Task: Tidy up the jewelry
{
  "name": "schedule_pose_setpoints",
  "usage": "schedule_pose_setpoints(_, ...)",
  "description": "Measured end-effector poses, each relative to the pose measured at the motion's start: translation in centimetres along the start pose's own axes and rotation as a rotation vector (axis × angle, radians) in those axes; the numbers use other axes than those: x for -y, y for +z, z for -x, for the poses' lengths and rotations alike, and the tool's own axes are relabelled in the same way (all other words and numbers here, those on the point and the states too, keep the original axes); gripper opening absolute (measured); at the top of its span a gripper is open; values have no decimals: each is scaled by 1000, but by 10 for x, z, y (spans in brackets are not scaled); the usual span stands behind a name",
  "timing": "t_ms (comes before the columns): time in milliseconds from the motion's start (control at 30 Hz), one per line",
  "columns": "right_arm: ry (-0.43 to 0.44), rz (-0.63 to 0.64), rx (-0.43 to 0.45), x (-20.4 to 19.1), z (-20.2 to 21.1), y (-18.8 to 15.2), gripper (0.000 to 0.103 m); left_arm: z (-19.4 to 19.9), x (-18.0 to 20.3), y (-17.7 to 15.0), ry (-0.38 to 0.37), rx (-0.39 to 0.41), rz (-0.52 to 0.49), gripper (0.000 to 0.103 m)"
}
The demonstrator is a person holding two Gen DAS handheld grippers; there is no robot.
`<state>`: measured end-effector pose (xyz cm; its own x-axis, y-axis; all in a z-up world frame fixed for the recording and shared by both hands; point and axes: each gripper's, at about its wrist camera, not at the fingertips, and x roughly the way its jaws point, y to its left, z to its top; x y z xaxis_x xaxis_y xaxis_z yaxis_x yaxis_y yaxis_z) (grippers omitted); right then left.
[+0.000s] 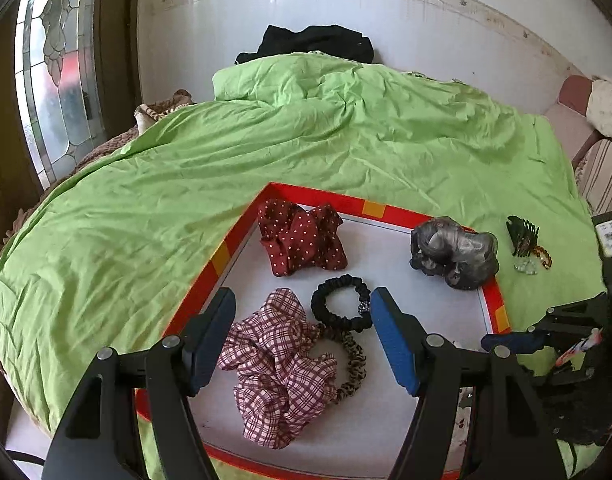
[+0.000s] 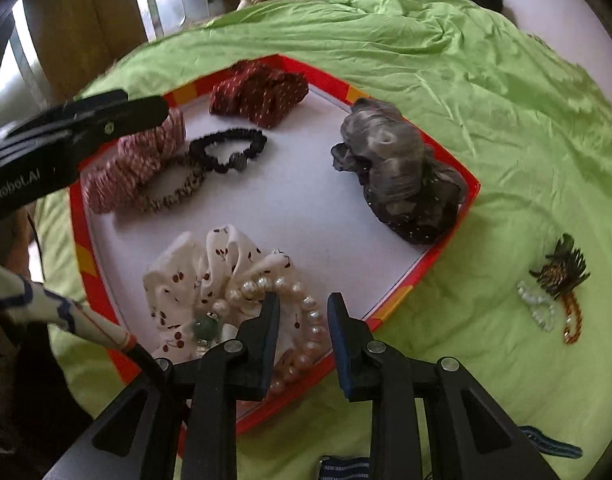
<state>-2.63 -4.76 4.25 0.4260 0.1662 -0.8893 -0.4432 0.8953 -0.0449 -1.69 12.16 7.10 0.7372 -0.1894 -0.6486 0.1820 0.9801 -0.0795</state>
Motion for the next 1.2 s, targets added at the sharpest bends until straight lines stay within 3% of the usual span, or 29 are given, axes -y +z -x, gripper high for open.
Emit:
schedule_pose_setpoints(100, -9, 9, 3, 1, -2, 1, 26, -1, 2, -1, 7, 1, -3, 69)
schedule_pose_setpoints(167, 16, -1, -2, 2, -2, 1, 12, -3, 2, -2, 9, -9, -2, 69)
schedule_pose_setpoints(300, 21, -31, 24, 6, 10, 0, 11, -11, 2, -5, 15, -32, -1, 69)
schedule_pose_setpoints(500, 19, -95, 173, 19, 66, 12, 11, -13, -6, -6, 8, -40, 32, 69)
schedule_pose_setpoints(633, 17, -121, 231, 24, 82, 30, 11, -11, -7, -6, 4, -34, 42, 69)
schedule_pose_setpoints(833, 198, -195, 258, 29, 96, 38, 12, -12, -16, -5, 4, -31, 60, 69)
schedule_pose_setpoints(1000, 378, -192, 184, 14, 87, 22, 12, -8, -27, -2, -12, -18, 108, 69)
schedule_pose_setpoints(1033, 365, -190, 167, 12, 81, 20, 12, -7, -28, -2, -13, -17, 111, 69)
schedule_pose_setpoints(1133, 191, -165, 131, 5, 60, 15, 13, -7, -29, -2, -11, -20, 114, 69)
schedule_pose_setpoints(1200, 137, -175, 124, 7, 54, 13, 22, -6, -28, -2, -10, -21, 109, 69)
